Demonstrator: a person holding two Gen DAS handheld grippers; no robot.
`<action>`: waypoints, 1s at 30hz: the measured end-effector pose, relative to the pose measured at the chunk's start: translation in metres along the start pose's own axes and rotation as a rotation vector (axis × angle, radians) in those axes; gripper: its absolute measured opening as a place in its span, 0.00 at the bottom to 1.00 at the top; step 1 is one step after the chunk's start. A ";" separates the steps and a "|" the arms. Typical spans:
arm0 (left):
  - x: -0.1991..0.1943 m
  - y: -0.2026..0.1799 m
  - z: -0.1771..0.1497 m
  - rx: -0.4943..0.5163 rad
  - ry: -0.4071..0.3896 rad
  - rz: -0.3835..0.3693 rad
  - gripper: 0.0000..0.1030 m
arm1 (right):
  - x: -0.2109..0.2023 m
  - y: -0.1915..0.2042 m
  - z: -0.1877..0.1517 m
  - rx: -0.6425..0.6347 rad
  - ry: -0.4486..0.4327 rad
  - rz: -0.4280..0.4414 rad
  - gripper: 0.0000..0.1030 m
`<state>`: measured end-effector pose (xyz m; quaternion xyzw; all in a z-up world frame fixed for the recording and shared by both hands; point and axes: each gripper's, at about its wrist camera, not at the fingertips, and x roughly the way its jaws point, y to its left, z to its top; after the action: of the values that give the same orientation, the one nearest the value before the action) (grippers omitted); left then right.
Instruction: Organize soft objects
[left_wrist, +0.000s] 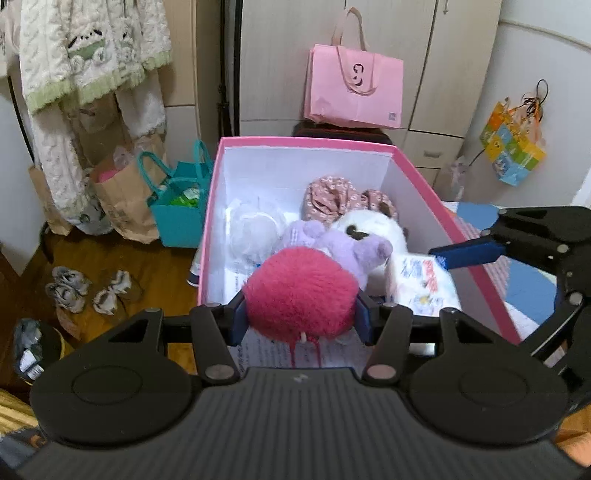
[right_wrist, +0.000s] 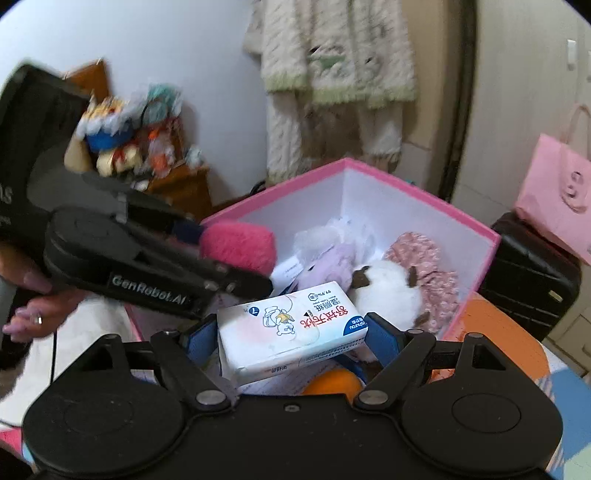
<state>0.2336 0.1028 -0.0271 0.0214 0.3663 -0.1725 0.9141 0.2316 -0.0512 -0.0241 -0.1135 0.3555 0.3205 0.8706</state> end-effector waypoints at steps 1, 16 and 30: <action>0.001 0.000 0.000 0.001 0.000 0.002 0.54 | 0.003 -0.001 0.001 0.003 0.006 -0.008 0.86; -0.024 -0.002 -0.011 -0.053 -0.047 0.004 0.73 | -0.030 0.002 -0.015 0.012 -0.108 -0.060 0.88; -0.076 -0.041 -0.020 0.008 -0.124 -0.023 0.79 | -0.088 0.022 -0.040 -0.019 -0.227 -0.095 0.88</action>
<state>0.1559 0.0906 0.0139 0.0103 0.3086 -0.1853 0.9329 0.1485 -0.0933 0.0088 -0.1015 0.2459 0.2928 0.9184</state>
